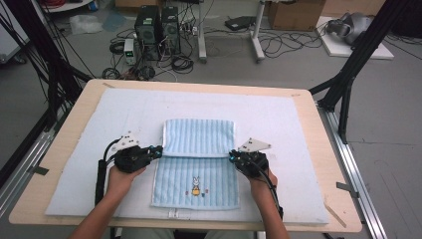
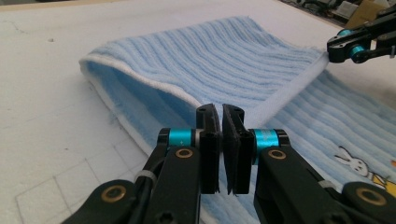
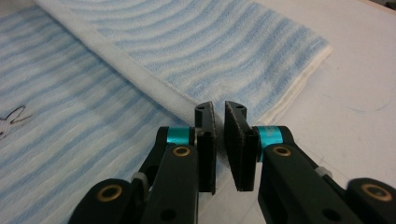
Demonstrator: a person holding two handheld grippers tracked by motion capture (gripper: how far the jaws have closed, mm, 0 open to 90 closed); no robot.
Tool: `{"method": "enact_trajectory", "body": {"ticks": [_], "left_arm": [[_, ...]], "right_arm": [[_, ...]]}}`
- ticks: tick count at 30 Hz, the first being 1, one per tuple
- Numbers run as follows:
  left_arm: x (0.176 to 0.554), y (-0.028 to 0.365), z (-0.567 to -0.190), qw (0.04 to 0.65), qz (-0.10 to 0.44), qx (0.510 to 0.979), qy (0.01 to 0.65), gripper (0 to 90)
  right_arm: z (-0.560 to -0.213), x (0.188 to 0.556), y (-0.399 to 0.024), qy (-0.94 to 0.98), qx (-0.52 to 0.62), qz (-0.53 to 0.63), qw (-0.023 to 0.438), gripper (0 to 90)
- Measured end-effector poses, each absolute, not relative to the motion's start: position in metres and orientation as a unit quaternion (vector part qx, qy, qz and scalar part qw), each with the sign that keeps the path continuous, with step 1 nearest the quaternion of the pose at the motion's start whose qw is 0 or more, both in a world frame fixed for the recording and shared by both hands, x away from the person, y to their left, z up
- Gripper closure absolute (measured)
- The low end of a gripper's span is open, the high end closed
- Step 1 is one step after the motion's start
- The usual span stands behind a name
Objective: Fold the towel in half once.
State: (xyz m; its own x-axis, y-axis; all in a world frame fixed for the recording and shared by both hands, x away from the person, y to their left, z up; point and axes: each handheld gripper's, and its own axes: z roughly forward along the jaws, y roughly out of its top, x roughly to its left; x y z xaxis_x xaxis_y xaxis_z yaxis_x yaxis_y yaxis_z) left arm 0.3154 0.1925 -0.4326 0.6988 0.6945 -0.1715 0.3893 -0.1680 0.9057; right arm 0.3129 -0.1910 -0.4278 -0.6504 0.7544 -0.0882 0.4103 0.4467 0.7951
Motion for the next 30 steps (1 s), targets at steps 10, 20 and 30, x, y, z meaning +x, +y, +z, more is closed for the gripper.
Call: {"method": "enact_trajectory", "body": {"ticks": [10, 20, 30], "left_arm": [[0.29, 0.202, -0.425, 0.541, 0.132, 0.755, 0.347, 85.0], [0.256, 0.199, -0.433, 0.533, 0.121, 0.769, 0.332, 85.0], [0.216, 0.203, -0.433, 0.529, 0.11, 0.78, 0.317, 84.8]], "right_arm": [[-0.419, 0.286, -0.189, 0.824, 0.344, 0.395, 0.217, 84.7], [-0.421, 0.253, -0.194, 0.83, 0.341, 0.391, 0.205, 84.8], [-0.421, 0.208, -0.193, 0.84, 0.33, 0.383, 0.197, 84.8]]}}
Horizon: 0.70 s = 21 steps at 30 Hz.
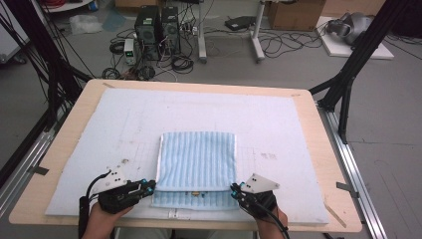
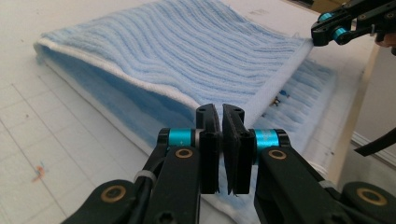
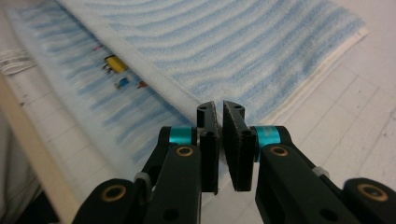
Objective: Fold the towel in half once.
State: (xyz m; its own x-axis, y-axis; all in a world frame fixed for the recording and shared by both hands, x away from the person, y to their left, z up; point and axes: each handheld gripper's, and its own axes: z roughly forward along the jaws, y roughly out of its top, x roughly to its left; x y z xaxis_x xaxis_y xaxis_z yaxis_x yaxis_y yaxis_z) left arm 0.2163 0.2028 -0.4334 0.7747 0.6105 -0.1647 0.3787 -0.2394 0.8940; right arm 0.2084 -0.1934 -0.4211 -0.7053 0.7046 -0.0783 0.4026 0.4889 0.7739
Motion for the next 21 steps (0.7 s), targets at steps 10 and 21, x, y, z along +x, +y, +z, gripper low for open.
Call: {"method": "enact_trajectory", "body": {"ticks": [10, 21], "left_arm": [[0.198, 0.206, -0.437, 0.517, 0.079, 0.794, 0.309, 84.6], [0.243, 0.216, -0.424, 0.525, 0.117, 0.767, 0.349, 54.7]], "right_arm": [[-0.424, 0.185, -0.193, 0.85, 0.325, 0.375, 0.177, 84.8], [-0.421, 0.209, -0.188, 0.84, 0.337, 0.374, 0.204, 65.9]]}}
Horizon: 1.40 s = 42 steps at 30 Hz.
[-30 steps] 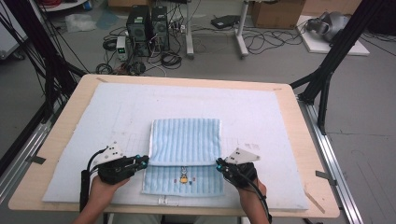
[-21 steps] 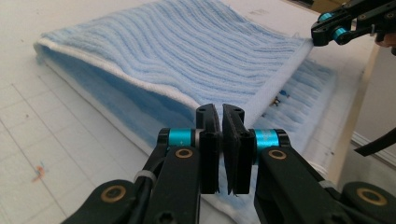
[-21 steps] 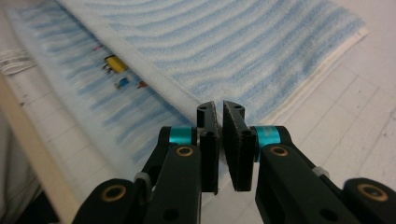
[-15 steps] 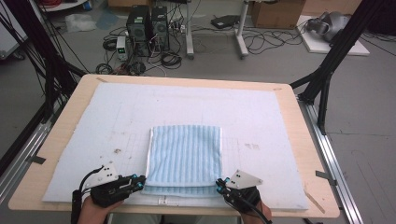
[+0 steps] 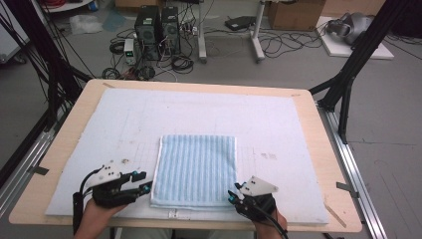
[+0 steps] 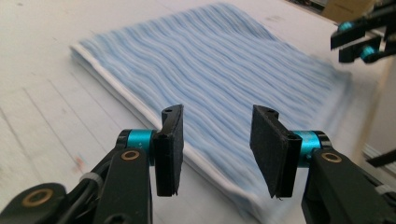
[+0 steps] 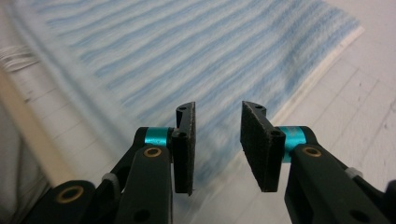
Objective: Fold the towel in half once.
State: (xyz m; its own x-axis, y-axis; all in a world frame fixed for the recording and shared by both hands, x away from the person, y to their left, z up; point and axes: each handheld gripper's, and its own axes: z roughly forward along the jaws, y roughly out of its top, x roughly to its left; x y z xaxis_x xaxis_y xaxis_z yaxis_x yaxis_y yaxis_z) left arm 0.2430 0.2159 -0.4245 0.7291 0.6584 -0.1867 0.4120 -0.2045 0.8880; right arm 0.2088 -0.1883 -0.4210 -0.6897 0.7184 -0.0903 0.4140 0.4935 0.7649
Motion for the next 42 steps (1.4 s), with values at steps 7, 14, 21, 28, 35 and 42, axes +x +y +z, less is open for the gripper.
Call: {"method": "enact_trajectory", "body": {"ticks": [7, 14, 21, 28, 35, 42], "left_arm": [[0.284, 0.21, -0.415, 0.53, 0.118, 0.756, 0.366, 54.4], [0.308, 0.207, -0.418, 0.528, 0.113, 0.745, 0.392, 51.8], [0.332, 0.205, -0.423, 0.523, 0.107, 0.739, 0.411, 47.4], [0.371, 0.199, -0.431, 0.503, 0.114, 0.744, 0.424, 47.1], [0.397, 0.187, -0.442, 0.471, 0.117, 0.764, 0.425, 54.9], [0.405, 0.187, -0.447, 0.453, 0.129, 0.765, 0.439, 51.0]], "right_arm": [[-0.434, 0.242, -0.172, 0.854, 0.328, 0.362, 0.176, 70.9], [-0.441, 0.233, -0.174, 0.867, 0.315, 0.351, 0.159, 75.2], [-0.43, 0.242, -0.182, 0.851, 0.318, 0.387, 0.159, 66.4], [-0.421, 0.309, -0.191, 0.817, 0.36, 0.406, 0.197, 70.5], [-0.436, 0.362, -0.19, 0.811, 0.399, 0.381, 0.193, 75.4], [-0.441, 0.369, -0.201, 0.816, 0.418, 0.35, 0.191, 73.0]]}}
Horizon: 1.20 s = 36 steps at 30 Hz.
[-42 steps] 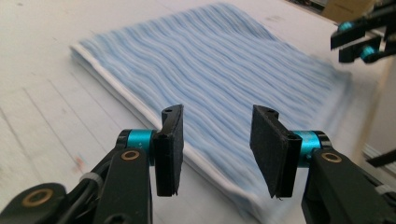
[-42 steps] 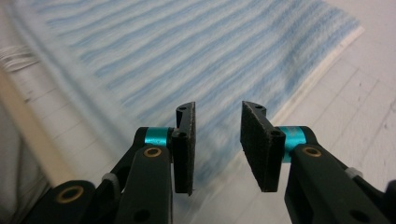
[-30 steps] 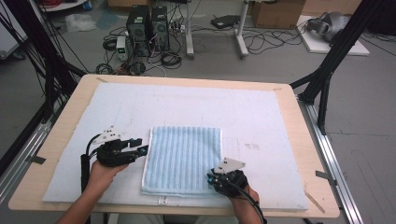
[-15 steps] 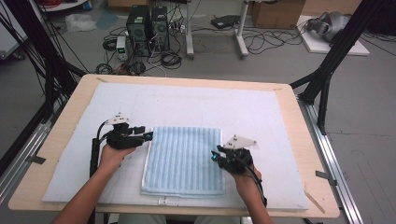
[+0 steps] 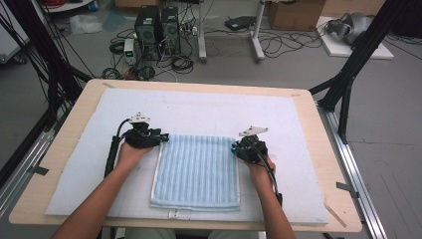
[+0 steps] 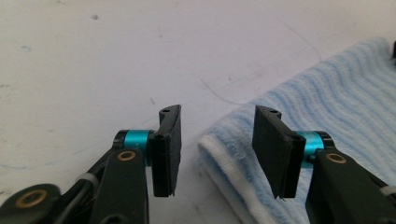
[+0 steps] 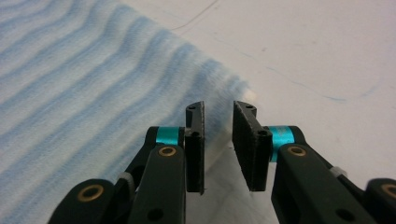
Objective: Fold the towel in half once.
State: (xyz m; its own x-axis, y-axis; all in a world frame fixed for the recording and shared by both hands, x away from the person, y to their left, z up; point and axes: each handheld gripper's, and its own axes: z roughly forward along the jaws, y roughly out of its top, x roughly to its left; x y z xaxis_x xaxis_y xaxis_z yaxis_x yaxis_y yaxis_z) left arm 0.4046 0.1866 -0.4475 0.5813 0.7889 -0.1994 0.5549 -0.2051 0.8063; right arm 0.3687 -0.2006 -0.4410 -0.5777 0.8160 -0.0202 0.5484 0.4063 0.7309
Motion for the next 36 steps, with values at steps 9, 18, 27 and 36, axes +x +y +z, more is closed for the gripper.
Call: {"method": "enact_trajectory", "body": {"ticks": [9, 18, 27, 36], "left_arm": [[0.406, 0.184, -0.452, 0.443, 0.12, 0.776, 0.433, 51.2], [0.403, 0.177, -0.452, 0.436, 0.114, 0.795, 0.406, 85.3], [0.415, 0.177, -0.445, 0.457, 0.127, 0.772, 0.424, 86.6], [0.437, 0.174, -0.444, 0.473, 0.135, 0.762, 0.422, 86.5]], "right_arm": [[-0.439, 0.39, -0.201, 0.791, 0.44, 0.38, 0.188, 63.3], [-0.448, 0.396, -0.198, 0.802, 0.435, 0.383, 0.148, 80.3], [-0.444, 0.405, -0.197, 0.8, 0.431, 0.38, 0.173, 86.4], [-0.439, 0.424, -0.196, 0.791, 0.433, 0.374, 0.215, 86.3]]}}
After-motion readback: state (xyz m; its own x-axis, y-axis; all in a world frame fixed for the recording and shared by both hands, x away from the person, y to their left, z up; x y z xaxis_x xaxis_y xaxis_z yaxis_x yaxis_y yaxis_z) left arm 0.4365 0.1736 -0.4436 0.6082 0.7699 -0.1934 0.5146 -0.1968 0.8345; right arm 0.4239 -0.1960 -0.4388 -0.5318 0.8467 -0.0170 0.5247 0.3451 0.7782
